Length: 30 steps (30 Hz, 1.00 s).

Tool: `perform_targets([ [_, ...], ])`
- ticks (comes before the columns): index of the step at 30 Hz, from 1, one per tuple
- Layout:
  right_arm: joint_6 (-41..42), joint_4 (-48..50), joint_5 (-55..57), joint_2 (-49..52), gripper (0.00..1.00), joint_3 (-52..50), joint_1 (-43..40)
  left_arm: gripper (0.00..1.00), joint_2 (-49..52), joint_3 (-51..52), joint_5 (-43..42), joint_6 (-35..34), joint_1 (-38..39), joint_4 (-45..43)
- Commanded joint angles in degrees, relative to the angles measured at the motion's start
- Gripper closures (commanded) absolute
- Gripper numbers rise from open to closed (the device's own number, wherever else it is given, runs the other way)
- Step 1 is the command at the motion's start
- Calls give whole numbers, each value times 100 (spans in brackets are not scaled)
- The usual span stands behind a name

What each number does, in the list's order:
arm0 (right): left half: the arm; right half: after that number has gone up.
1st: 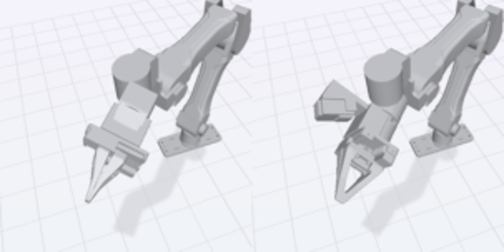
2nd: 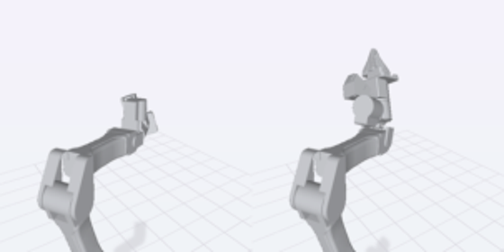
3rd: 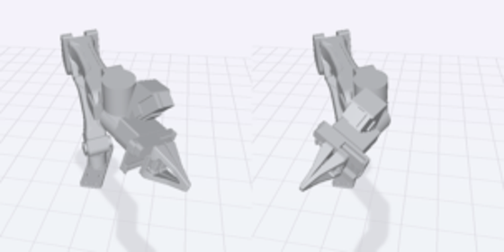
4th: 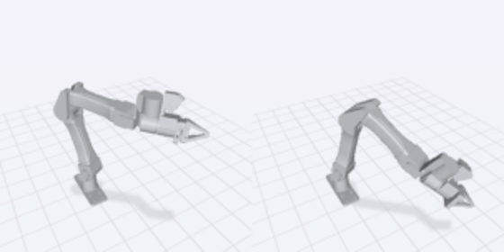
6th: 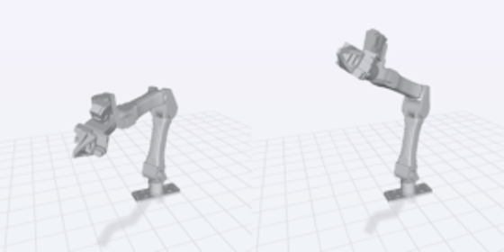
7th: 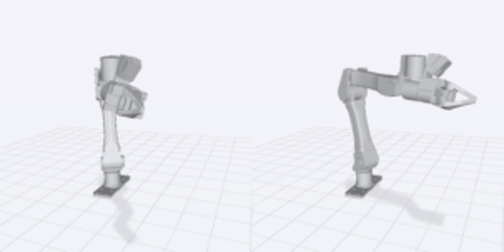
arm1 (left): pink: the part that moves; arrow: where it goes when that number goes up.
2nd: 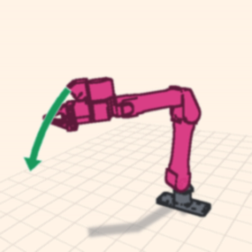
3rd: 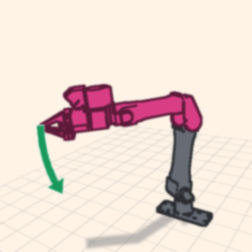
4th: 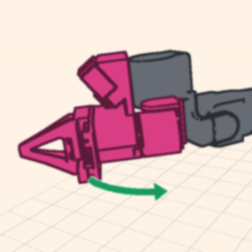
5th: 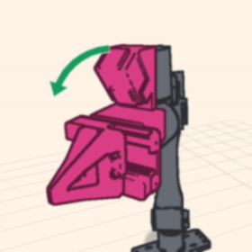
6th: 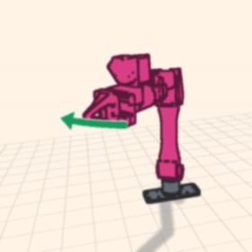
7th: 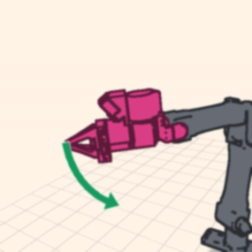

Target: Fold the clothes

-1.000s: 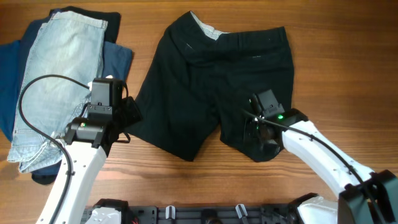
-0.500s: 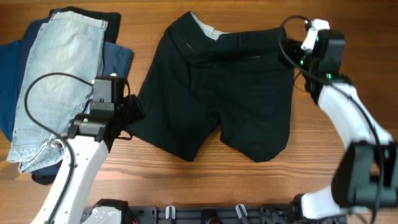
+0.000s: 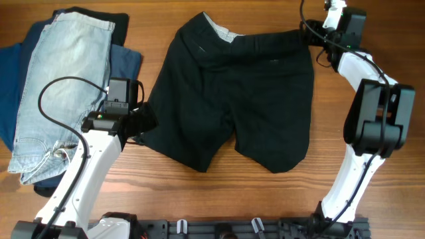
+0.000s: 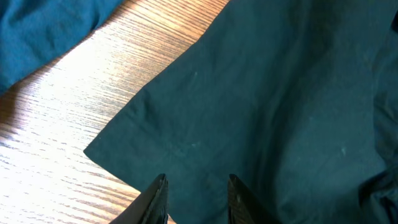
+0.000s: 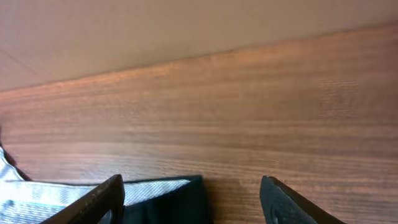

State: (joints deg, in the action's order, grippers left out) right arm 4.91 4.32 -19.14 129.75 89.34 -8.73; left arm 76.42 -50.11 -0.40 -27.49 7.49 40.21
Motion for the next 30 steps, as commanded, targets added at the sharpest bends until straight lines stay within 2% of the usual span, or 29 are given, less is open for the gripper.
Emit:
perform_targets([
  [1, -269, 39, -678, 409, 30, 109, -7, 69, 35, -57, -66, 7, -20, -37],
  [5, -658, 37, -1290, 564, 22, 109, -13, 69, 35, -57, -66, 4, -20, -83],
  [8, -734, -50, -1399, 678, 23, 109, -13, 69, 35, -57, -68, 7, -20, -74],
  [9, -789, -173, -1554, 680, 30, 109, -15, 69, 35, -57, -68, 4, -20, -79],
  [10, -787, -186, -1613, 675, 51, 109, -15, 69, 35, -57, -68, 4, -20, -79],
  [11, -769, -186, -1657, 675, 66, 109, -17, 69, 35, -57, -68, 4, -20, -81],
  [12, -734, -186, -1657, 675, 78, 109, -24, 69, 35, -57, -68, 4, -20, -81],
  [14, -439, -273, -1650, 651, 95, 142, -72, 69, 35, -57, -76, 4, -20, -81],
  [18, -302, -774, -1515, 330, 96, 343, -243, 69, 35, -57, -160, 4, -20, -101],
  [21, -271, -1434, -841, -345, 96, 457, -398, 69, 35, -57, -181, 4, -20, -146],
  [24, 52, -2055, 94, -970, 96, 457, -549, 69, 35, -57, -249, 4, -20, -208],
  [27, 809, -2702, 949, -1469, 96, 457, -815, 69, 35, -57, -262, 7, -20, -271],
  [30, 1021, -2817, 960, -1561, 96, 457, -1049, 69, 35, -57, -262, 7, -20, -275],
])
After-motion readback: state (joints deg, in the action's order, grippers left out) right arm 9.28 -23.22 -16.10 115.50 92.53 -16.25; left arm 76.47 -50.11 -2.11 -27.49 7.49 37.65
